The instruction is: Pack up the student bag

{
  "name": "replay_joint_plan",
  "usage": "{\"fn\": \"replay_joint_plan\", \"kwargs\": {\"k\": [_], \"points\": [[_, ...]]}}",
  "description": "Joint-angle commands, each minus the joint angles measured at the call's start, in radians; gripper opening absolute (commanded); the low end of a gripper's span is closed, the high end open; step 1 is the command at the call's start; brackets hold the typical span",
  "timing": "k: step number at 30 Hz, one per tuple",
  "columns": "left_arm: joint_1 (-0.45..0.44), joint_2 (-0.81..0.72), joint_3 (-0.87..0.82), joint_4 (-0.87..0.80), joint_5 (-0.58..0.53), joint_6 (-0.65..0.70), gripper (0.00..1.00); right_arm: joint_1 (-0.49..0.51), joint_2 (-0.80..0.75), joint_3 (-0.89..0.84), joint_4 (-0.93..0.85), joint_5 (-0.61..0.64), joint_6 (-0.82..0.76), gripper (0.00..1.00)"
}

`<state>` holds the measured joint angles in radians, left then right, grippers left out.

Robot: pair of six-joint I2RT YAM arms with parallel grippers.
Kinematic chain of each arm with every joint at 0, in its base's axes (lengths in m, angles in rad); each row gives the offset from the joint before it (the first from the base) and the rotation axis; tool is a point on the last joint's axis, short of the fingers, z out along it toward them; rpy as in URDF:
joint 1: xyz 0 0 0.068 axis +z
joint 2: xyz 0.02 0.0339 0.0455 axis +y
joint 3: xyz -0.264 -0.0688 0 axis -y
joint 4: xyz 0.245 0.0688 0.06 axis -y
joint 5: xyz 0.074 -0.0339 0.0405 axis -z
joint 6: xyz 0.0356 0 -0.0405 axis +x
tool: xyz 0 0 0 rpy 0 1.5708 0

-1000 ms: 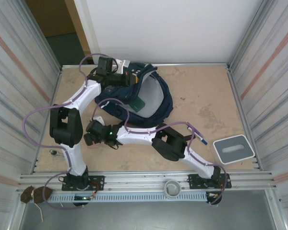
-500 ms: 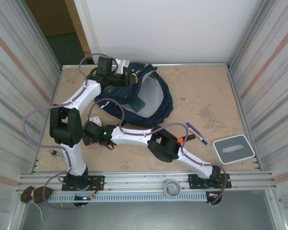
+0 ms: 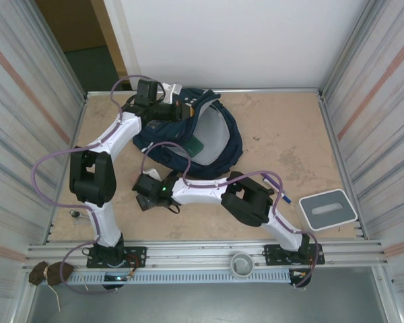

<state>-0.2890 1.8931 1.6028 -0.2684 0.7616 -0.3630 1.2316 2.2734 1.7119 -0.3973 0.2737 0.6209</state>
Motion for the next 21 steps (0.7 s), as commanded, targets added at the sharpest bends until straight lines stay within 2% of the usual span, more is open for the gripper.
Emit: {"fn": "replay_joint_plan", "kwargs": {"k": [1, 5, 10, 12, 16, 21], "points": [[0.017, 0.004, 0.036, 0.005, 0.001, 0.027, 0.08, -0.016, -0.005, -0.008, 0.03, -0.057, -0.073, 0.94], [0.016, 0.003, 0.037, 0.001, 0.001, 0.028, 0.08, -0.043, 0.022, 0.012, 0.044, -0.155, -0.075, 0.88], [0.016, 0.001, 0.039, 0.0, 0.001, 0.027, 0.08, -0.044, 0.028, 0.023, 0.046, -0.196, -0.09, 0.66], [0.016, 0.0, 0.04, -0.002, 0.0, 0.028, 0.08, -0.042, 0.007, 0.014, 0.044, -0.198, -0.107, 0.61], [0.014, 0.0, 0.04, -0.005, 0.002, 0.029, 0.08, -0.041, -0.106, -0.08, 0.074, -0.216, -0.151, 0.53], [0.015, -0.01, 0.036, -0.006, 0.004, 0.032, 0.08, -0.055, -0.351, -0.287, 0.103, -0.253, -0.21, 0.48]]}}
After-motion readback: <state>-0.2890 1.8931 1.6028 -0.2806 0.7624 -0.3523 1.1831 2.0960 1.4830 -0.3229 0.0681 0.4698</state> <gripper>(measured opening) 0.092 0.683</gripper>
